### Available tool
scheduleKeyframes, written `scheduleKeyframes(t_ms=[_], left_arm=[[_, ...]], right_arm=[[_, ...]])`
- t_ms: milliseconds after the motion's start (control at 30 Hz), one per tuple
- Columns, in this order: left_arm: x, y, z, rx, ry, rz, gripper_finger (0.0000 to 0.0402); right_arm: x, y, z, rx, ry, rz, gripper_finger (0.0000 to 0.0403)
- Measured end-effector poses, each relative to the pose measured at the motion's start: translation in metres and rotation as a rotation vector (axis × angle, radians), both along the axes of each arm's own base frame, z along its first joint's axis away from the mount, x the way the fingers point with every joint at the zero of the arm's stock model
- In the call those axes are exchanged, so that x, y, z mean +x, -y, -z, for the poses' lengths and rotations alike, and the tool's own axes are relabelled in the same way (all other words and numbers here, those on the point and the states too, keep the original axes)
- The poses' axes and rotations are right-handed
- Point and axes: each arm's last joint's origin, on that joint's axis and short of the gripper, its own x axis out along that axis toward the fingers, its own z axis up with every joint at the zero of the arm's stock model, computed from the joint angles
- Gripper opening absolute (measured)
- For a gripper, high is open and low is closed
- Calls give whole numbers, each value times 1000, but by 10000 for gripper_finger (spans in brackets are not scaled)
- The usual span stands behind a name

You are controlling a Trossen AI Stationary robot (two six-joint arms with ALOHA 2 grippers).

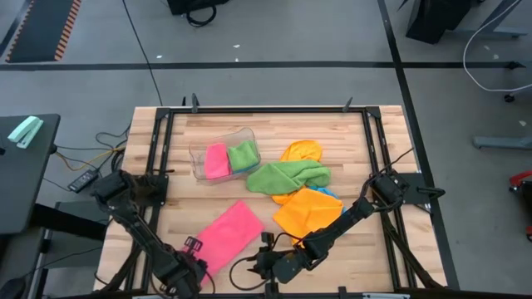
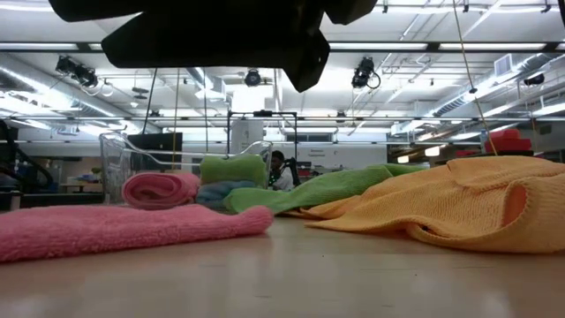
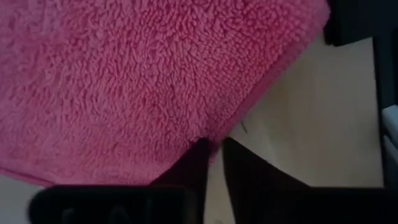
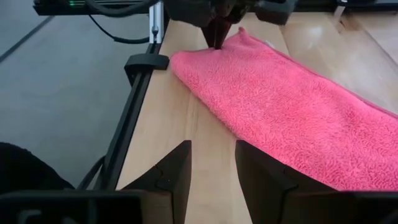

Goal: Fold microfiber towels
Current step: Fold the pink microfiber towel

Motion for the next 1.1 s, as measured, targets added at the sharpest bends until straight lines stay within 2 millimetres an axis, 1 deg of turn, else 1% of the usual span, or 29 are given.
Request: scheduleKeyframes(t_ms=[133, 233, 300, 400, 500, 600, 767, 933, 1000, 1100], left_arm=[[-4, 3, 0, 9, 10, -31, 123], [-7, 4, 0, 22, 31, -21, 156], [-10, 5, 0, 61, 85, -4, 167], [-14, 9, 2, 106, 144, 50, 169], [-18, 12, 6, 134, 162, 99, 156], [-20, 14, 11, 146, 153, 111, 133], [-24, 19, 17, 137, 131, 125, 75], [-25, 19, 18, 135, 133, 103, 16], [-24, 19, 18, 136, 136, 84, 8], [-24, 19, 18, 140, 152, 46, 9]], right_arm=[[1, 1, 0, 6, 0, 7, 133], [1, 1, 0, 13, -1, 11, 133], [1, 1, 0, 13, -1, 12, 133], [1, 1, 0, 13, -1, 11, 133], [1, 1, 0, 14, -1, 12, 133], [1, 1, 0, 13, 0, 11, 133], [1, 1, 0, 12, -1, 11, 133], [1, 1, 0, 12, 0, 10, 133], [1, 1, 0, 12, 0, 10, 133], [1, 1, 0, 12, 0, 10, 133]])
